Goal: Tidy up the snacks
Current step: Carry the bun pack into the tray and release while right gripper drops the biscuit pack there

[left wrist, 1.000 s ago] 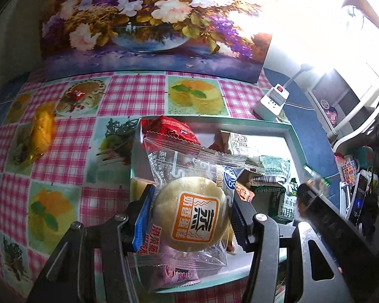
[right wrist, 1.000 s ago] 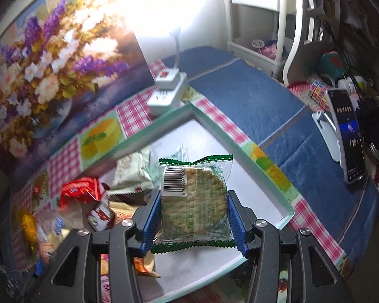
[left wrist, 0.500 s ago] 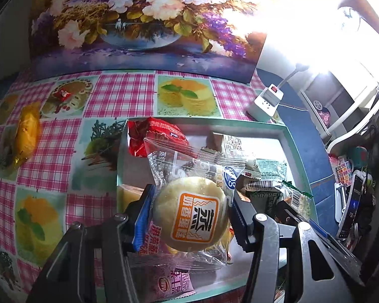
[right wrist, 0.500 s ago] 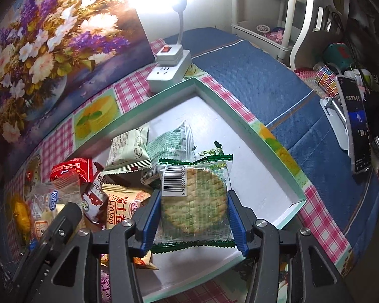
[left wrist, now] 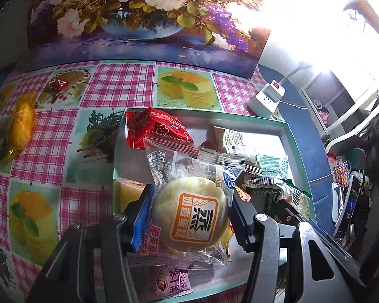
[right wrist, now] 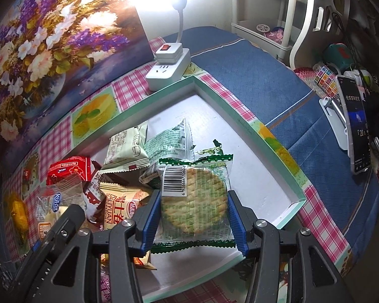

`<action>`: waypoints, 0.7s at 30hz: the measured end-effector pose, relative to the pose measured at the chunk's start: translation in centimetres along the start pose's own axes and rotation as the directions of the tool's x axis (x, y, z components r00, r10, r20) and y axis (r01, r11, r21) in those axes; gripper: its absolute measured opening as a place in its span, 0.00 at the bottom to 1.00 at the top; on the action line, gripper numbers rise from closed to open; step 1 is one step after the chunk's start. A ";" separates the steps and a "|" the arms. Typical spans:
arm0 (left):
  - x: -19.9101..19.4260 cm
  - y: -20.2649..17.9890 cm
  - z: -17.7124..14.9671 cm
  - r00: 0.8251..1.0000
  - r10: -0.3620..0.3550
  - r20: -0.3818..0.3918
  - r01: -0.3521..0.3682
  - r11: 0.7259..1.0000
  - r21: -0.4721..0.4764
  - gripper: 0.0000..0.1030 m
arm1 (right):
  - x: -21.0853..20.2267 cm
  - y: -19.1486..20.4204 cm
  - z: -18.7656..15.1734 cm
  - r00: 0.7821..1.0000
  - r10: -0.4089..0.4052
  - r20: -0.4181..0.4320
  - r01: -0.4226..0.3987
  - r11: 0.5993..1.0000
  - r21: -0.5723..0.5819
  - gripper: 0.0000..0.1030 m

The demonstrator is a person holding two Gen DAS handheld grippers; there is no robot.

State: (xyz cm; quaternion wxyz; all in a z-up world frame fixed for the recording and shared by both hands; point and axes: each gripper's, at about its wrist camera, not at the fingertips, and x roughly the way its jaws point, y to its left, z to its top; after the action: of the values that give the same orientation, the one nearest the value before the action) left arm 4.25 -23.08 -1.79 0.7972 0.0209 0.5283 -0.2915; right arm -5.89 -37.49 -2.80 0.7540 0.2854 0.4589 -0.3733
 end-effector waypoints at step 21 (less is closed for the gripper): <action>-1.4 2.4 0.6 0.994 0.108 0.014 -0.107 0.991 -0.080 0.65 | -0.1 0.2 -0.1 1.000 -0.010 0.008 0.010 1.000 -0.005 0.71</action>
State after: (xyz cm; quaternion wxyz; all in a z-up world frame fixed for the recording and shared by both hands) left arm 5.53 -20.66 -0.96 0.8168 0.0152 0.5301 -0.2272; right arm -5.74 -37.29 -2.74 0.7547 0.2797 0.4585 -0.3768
